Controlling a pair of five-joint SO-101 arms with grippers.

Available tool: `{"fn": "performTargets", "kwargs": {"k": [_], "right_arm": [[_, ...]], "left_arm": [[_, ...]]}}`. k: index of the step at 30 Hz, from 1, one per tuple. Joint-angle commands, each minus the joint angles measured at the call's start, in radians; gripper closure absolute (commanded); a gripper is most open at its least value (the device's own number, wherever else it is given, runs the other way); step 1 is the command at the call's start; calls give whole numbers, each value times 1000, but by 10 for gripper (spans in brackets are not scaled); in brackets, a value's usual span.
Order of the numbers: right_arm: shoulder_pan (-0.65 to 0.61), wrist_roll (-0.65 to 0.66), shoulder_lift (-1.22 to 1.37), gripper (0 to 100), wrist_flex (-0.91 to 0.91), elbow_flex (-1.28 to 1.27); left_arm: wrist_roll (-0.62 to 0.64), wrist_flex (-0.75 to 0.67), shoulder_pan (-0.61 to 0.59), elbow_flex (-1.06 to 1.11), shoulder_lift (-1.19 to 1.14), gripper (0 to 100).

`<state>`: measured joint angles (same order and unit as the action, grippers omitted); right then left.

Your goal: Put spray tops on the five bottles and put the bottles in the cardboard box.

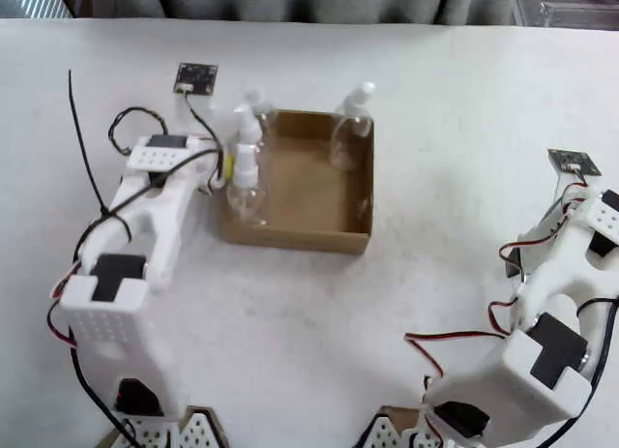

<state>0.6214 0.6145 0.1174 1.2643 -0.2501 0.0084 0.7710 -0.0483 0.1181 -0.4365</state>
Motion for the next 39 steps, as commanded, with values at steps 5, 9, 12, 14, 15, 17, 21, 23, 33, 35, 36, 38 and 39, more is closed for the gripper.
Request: {"fn": "performTargets", "kwargs": {"k": [5, 9, 12, 14, 15, 17, 21, 23, 33, 35, 36, 38, 39], "right_arm": [[-10, 8, -50, 983, -5, 9], [-10, 8, -50, 983, -5, 9], [-10, 5, -50, 983, -5, 9], [-16, 5, -50, 983, -5, 9], [-19, 5, -50, 983, -5, 9], [-21, 3, -50, 983, -5, 9], [-22, 0, -59, 983, -4, 12], [-31, 6, -59, 983, -4, 15], [-160, 8, -116, 983, 1, 11], [-174, 8, -176, 983, 58, 11], [-185, 8, -209, 983, 97, 14], [-206, 0, -286, 983, 156, 14], [-216, -2, -328, 983, 177, 11]], "left_arm": [[-11, 97, 36, -150, -53, 819], [-11, 140, 38, -160, -59, 823], [-11, 135, 38, -160, -62, 823], [-11, 135, 39, -160, -65, 824], [-11, 135, 47, -160, -67, 825], [-11, 135, 53, -160, -67, 858], [-11, 135, 53, -160, -67, 980], [-9, 135, 45, -160, -62, 957], [-5, 195, -70, -149, -7, 980], [-5, 193, -97, -117, 44, 980], [-8, 193, -107, -100, 73, 980], [-9, 193, -120, -61, 139, 980], [-9, 193, -120, -40, 177, 980]]}}
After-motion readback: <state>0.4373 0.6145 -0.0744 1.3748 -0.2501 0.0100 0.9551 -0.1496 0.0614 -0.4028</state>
